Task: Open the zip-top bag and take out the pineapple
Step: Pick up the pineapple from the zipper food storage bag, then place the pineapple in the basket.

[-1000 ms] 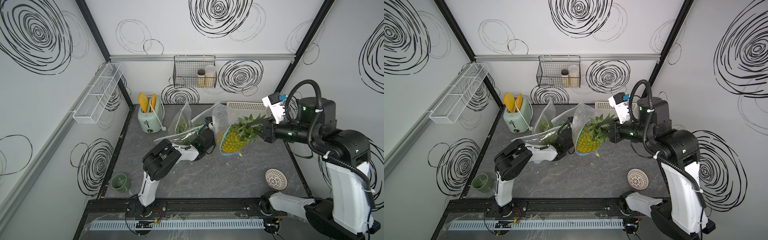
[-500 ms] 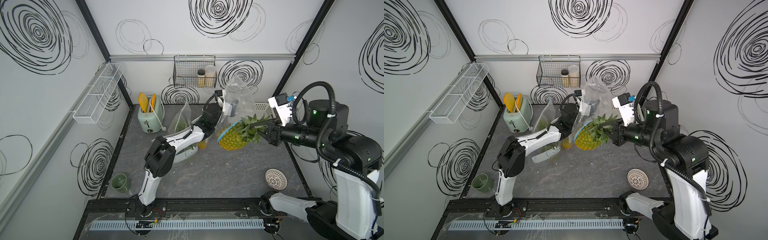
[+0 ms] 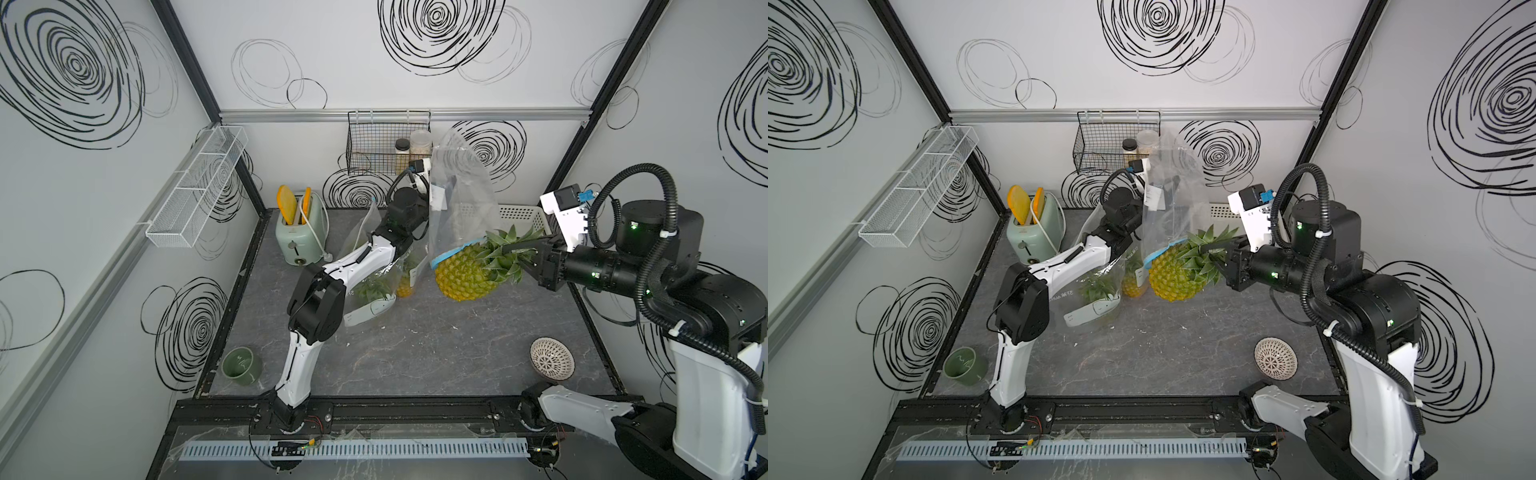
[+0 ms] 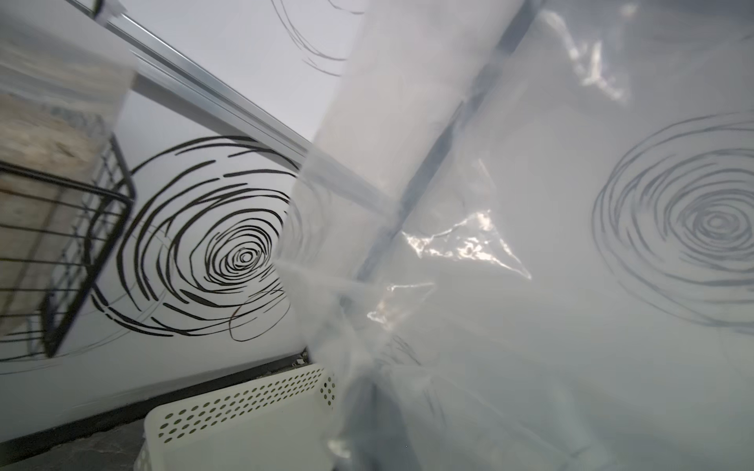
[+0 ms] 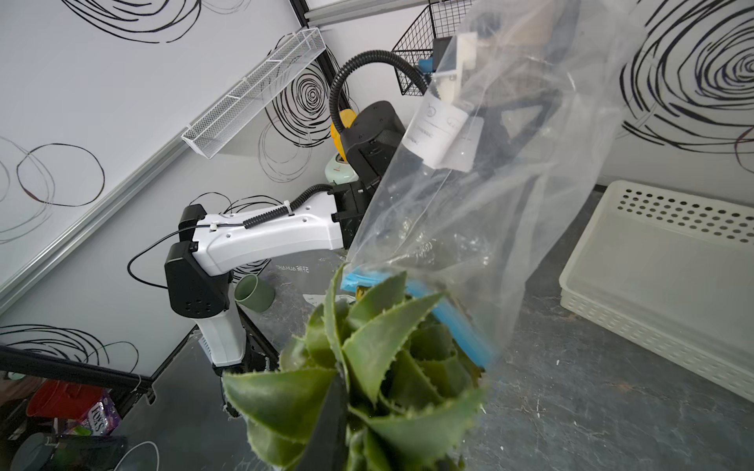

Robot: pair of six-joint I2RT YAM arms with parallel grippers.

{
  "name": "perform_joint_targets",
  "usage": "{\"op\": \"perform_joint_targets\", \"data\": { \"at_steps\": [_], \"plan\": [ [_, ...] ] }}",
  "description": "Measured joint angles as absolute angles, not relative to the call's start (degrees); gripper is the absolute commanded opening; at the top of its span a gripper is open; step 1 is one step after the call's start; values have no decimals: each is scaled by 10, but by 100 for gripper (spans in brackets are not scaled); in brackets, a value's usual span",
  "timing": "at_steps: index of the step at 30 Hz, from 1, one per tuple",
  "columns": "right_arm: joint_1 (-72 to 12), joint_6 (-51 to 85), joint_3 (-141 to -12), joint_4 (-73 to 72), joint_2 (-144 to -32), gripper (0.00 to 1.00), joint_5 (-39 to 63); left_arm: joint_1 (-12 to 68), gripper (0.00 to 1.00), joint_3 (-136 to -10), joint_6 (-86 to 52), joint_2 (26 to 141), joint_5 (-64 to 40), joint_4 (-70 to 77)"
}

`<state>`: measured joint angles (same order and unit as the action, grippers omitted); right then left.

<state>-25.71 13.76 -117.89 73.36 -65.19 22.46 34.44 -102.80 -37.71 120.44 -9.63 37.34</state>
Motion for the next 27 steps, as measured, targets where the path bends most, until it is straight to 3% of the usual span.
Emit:
{"op": "perform_joint_targets", "data": {
  "at_steps": [11,19,27],
  "plan": [
    [-258,135,-1157,746,-626,0,189,307,0,-1030,-377,1164,-86,417],
    [-258,126,-1080,729,-623,0,134,283,0,-1036,-333,1057,-78,316],
    [-255,108,-1051,677,-656,0,68,103,0,-1036,-291,874,-54,137]
  ]
}}
